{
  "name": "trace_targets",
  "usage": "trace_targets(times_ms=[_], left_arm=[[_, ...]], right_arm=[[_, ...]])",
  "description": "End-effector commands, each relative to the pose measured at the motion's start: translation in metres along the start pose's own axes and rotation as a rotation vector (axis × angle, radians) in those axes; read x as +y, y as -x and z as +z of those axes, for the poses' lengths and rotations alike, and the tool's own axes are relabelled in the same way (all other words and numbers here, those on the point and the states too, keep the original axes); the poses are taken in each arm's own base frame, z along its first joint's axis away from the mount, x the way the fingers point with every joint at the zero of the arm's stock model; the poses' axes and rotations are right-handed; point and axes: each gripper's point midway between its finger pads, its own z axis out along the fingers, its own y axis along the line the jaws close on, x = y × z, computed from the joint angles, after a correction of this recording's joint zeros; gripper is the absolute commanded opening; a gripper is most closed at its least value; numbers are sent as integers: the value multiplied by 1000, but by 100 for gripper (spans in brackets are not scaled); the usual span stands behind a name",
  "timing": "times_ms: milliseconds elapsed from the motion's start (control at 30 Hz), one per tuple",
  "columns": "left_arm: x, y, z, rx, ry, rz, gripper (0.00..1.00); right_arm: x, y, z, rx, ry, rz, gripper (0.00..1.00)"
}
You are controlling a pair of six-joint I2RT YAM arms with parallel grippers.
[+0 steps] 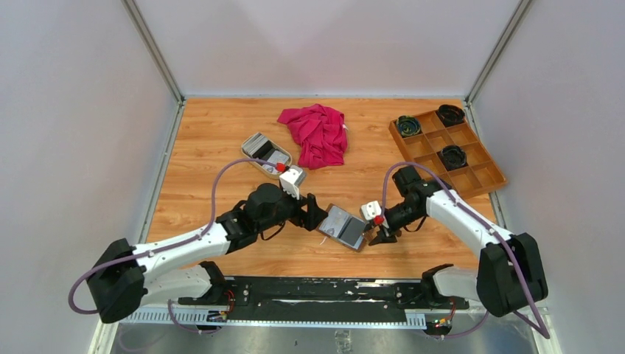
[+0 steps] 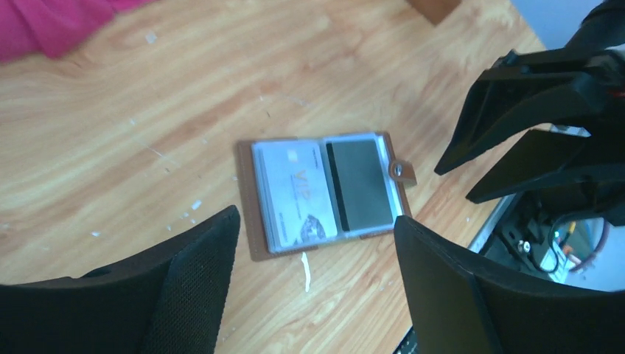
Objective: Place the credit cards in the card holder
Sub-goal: Move the card holder to the center of the board.
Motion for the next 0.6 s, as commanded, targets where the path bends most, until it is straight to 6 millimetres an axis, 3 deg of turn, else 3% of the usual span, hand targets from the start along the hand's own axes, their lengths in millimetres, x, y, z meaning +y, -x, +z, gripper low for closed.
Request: trace_targets(times_ms=[0, 167, 300, 400, 567], left_arm=[[-7, -27, 14, 103, -65, -17, 77], [-4, -34, 22, 123, -53, -27, 70], [-1, -34, 23, 116, -35, -39, 64], [-1, -39, 23, 124, -35, -53, 60], [0, -44, 22, 130, -33, -73, 56]], right_arm=[[24, -5, 10, 24, 99, -155, 45], [47, -19, 29, 120, 257, -206, 27], [53, -31, 43, 212, 342, -194, 14], [57, -44, 52, 302, 397, -218, 9], [36, -62, 63, 478, 360, -210, 4]])
